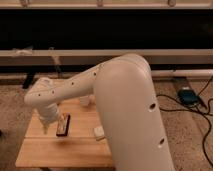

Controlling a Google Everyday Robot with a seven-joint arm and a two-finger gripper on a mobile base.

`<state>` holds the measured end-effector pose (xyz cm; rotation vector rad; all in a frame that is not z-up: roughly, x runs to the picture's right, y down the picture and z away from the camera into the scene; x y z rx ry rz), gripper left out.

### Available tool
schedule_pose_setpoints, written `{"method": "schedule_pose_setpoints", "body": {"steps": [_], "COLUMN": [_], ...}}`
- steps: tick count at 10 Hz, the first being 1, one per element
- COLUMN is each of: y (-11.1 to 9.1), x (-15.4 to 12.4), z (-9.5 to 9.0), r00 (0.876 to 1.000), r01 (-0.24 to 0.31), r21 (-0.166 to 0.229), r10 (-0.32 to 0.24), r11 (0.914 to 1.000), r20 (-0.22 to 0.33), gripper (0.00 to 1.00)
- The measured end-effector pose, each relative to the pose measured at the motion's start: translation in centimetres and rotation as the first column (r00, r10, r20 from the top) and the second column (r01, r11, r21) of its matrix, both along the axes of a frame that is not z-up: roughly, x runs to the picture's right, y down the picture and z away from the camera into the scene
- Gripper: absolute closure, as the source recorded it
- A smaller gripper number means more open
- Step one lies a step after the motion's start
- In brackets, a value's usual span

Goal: Place the eraser in the ceramic cup

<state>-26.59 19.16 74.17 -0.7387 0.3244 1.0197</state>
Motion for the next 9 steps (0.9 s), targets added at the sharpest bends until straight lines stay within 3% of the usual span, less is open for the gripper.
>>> {"method": "schedule_pose_setpoints", "body": {"steps": [3,5,9], "y": [-1.1,-1.7,-3.1], "x": [-1.0,-0.1,1.8], "z": [3.5,5.7,8.3], "r00": [1.0,1.0,0.996], "r01": [-0.003,-0.012,-0.053], "r21": [0.004,0.003,-0.009], "r10": [0.003,0.012,0.052], "r11": [1.0,0.9999,0.9985], "r20": [0.014,-0.015,-0.07], "gripper": [0.34,0.34,0.34]}}
